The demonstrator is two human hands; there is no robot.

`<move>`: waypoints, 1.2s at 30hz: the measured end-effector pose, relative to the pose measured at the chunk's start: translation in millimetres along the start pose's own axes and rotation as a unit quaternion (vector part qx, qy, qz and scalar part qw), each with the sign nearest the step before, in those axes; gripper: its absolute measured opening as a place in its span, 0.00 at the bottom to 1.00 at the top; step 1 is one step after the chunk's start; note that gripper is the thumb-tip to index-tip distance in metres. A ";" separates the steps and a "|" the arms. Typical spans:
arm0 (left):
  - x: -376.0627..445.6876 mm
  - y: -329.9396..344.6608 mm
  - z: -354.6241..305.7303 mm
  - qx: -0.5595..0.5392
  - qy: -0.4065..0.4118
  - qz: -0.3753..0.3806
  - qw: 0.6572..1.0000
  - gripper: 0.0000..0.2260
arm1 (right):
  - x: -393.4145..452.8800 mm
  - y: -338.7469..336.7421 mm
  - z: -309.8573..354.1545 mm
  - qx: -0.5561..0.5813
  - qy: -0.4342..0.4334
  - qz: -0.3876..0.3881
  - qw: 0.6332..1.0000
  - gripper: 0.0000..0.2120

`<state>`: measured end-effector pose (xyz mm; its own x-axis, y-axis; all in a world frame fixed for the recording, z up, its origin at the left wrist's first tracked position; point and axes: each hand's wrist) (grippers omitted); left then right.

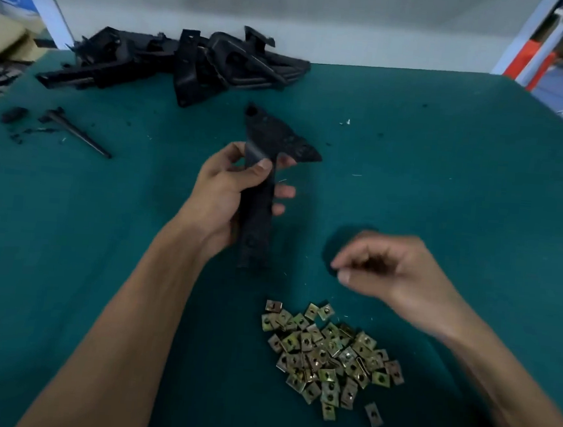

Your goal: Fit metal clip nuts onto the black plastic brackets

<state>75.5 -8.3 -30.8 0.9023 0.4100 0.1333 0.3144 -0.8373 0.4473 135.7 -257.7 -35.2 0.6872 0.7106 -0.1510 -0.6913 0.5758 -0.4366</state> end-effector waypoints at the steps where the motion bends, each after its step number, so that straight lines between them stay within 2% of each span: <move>1: -0.2 -1.9 1.7 -0.013 -0.011 -0.001 1.000 0.07 | -8.2 -0.9 -5.2 -0.058 -0.006 0.031 0.998 0.07; 4: 2.5 0.9 9.6 -0.034 -0.044 -0.019 0.998 0.12 | -19.4 1.9 -5.9 -0.099 -0.031 0.060 0.993 0.13; 6: 4.1 6.7 13.8 -0.023 -0.067 -0.019 0.997 0.13 | -18.6 5.5 -2.9 -0.094 -0.037 0.067 0.993 0.09; 11: 5.1 9.5 15.9 -0.034 -0.089 0.038 0.995 0.13 | -14.8 4.7 -6.3 -0.093 -0.052 0.060 0.992 0.02; 13: 6.5 7.5 14.9 -0.057 -0.092 0.057 0.993 0.08 | -11.7 1.3 -8.3 -0.026 -0.044 0.057 0.997 0.04; 16: 9.9 6.7 16.7 -0.043 -0.093 0.054 0.993 0.11 | 1.9 -5.2 -10.1 0.119 -0.033 0.042 0.991 0.03; 20: 12.0 8.5 20.5 0.005 -0.077 0.062 0.995 0.09 | 22.8 -8.0 -10.8 0.309 -0.001 0.030 0.950 0.04; 24: 11.2 4.3 20.3 0.016 -0.076 0.061 0.995 0.06 | 51.2 -3.9 -1.8 0.411 -0.002 -0.026 0.911 0.06; 28: 14.5 1.6 18.9 0.013 -0.042 0.046 0.998 0.05 | 84.1 7.0 12.0 0.451 0.001 -0.047 0.891 0.05; 32: 15.6 0.5 19.6 0.042 -0.009 0.040 0.998 0.04 | 109.7 16.7 22.6 0.443 0.014 -0.036 0.896 0.06; 36: 17.0 1.0 21.4 0.087 0.012 0.023 0.996 0.07 | 118.9 16.3 21.0 0.443 0.020 -0.018 0.896 0.09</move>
<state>97.5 -9.9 -47.0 0.9102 0.3763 0.1730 0.3209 -0.9048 0.2798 201.5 -155.3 -41.6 0.7079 0.6801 -0.1908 -0.5618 0.7058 0.4315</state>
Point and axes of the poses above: each hand's wrist, its own x-axis towards the middle knuckle, its own y-axis out of the palm, z = x × y, and after that the axes turned 8 degrees about y, right-handed
